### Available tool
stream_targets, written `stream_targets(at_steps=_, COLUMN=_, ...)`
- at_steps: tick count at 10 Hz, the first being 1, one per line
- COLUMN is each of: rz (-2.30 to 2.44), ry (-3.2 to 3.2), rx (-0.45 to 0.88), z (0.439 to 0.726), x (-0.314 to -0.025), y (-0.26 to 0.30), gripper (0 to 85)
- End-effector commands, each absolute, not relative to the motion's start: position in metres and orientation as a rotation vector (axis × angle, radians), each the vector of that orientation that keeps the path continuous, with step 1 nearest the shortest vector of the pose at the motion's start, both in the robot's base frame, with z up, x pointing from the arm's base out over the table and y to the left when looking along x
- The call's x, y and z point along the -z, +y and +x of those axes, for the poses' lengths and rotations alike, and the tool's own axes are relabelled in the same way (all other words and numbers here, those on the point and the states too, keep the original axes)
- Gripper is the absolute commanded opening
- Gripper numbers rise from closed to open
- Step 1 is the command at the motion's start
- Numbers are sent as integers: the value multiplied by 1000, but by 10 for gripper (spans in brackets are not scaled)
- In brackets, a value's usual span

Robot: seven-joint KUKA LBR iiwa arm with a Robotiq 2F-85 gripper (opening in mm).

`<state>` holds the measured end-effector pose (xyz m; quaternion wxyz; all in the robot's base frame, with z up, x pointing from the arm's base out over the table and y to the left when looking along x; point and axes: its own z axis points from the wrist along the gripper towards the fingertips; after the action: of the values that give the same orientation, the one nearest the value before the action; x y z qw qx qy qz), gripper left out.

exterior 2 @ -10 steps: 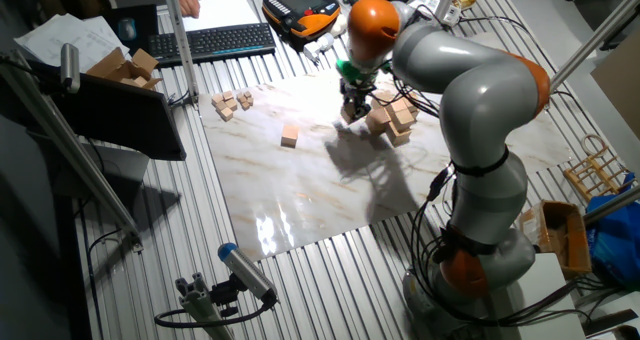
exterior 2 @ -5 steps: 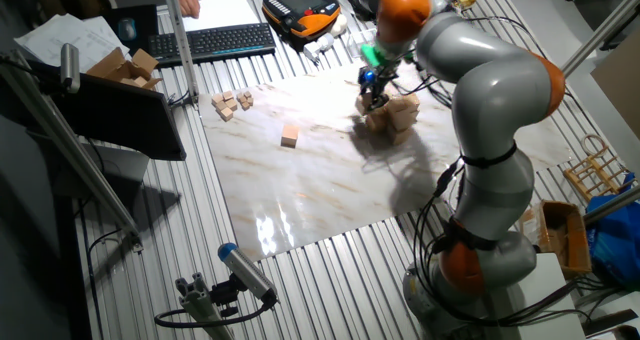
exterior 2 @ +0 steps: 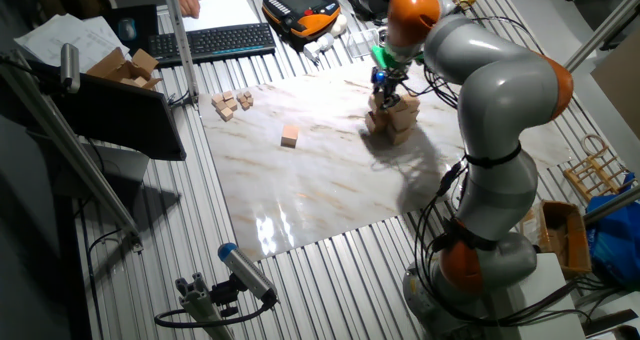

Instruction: Stack the blocks into a cross shape

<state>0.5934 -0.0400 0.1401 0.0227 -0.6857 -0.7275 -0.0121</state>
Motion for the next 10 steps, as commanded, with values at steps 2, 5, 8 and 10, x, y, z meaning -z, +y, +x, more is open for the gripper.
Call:
stream_targets(at_steps=2, rz=-2099, ry=-2262, rx=54, z=591, x=-136, y=-37, gripper=0)
stream_targets(at_steps=5, rz=-2081, ry=-2288, rx=47, z=587, x=-127, y=-45, gripper=0)
stream_targets(at_steps=8, rz=-2084, ry=-2281, rx=63, z=586, x=-124, y=-46, gripper=0)
stream_targets(at_steps=10, rz=-2084, ry=-2280, rx=68, z=586, x=-120, y=-47, gripper=0)
